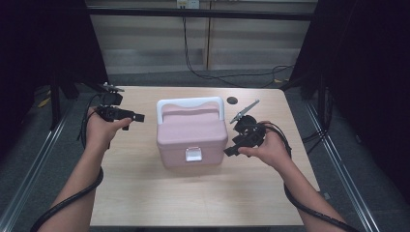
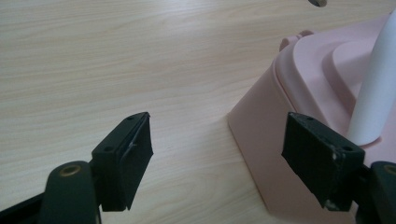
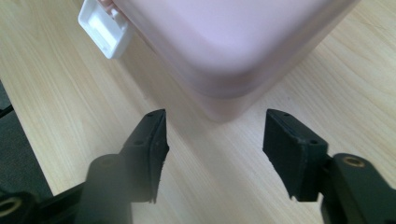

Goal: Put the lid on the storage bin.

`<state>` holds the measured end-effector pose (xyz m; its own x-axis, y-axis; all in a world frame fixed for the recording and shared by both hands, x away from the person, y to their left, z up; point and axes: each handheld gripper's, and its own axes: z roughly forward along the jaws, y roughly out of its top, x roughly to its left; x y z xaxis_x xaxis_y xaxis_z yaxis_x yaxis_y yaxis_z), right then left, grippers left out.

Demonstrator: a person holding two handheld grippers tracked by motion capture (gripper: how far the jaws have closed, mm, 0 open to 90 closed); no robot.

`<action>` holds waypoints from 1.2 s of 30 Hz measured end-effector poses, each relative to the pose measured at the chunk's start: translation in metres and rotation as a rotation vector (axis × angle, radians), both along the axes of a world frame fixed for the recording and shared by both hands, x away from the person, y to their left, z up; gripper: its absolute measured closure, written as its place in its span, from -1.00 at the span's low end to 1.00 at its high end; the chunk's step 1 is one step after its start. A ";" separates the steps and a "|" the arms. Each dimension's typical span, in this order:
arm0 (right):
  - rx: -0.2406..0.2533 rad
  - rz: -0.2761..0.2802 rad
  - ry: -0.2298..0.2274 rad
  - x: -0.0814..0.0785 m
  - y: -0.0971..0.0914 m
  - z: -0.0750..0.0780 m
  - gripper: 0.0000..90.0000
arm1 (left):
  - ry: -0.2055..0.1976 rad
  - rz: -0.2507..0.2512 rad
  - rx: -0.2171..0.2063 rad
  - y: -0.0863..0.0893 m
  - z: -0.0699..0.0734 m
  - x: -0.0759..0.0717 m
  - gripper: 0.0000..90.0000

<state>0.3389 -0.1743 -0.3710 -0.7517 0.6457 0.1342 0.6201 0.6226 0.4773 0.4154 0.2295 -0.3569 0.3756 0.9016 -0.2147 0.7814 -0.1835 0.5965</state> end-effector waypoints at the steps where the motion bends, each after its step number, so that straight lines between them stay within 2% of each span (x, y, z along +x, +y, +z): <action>1: 0.002 -0.005 0.001 -0.001 -0.001 -0.001 -0.17 | 0.004 -0.007 0.004 0.001 -0.001 -0.001 -0.48; 8: -0.006 -0.013 -0.016 -0.011 -0.012 -0.014 -0.31 | 0.010 -0.011 -0.007 0.010 -0.014 -0.007 -0.50; 10: 0.003 -0.025 -0.001 -0.014 -0.017 -0.018 -0.33 | 0.012 -0.006 -0.016 0.011 -0.019 -0.009 -0.50; 14: 0.000 -0.047 0.008 -0.019 -0.030 -0.028 -0.39 | 0.015 -0.004 -0.006 0.014 -0.027 -0.013 -0.50; 16: 0.016 -0.058 0.007 -0.022 -0.037 -0.033 -0.39 | 0.019 -0.005 -0.012 0.015 -0.032 -0.015 -0.50; 18: 0.028 -0.069 0.008 -0.025 -0.042 -0.037 -0.40 | 0.024 -0.013 0.002 0.015 -0.036 -0.016 -0.51; 20: 0.025 -0.081 0.014 -0.027 -0.046 -0.041 -0.41 | 0.036 -0.018 0.006 0.014 -0.039 -0.018 -0.51; 21: 0.022 -0.081 0.009 -0.028 -0.048 -0.043 -0.41 | 0.032 -0.006 -0.008 0.013 -0.041 -0.019 -0.51; 28: 0.032 -0.094 0.022 -0.036 -0.057 -0.058 -0.42 | 0.046 -0.033 -0.003 0.013 -0.057 -0.024 -0.51; 36: 0.038 -0.103 0.031 -0.042 -0.064 -0.079 -0.43 | 0.046 -0.038 -0.011 0.013 -0.079 -0.029 -0.51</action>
<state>0.2966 -0.2385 -0.4496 -0.6768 0.7132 0.1826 0.6947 0.5366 0.4790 0.3860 0.2429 -0.4362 0.3989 0.8844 -0.2423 0.8005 -0.2069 0.5625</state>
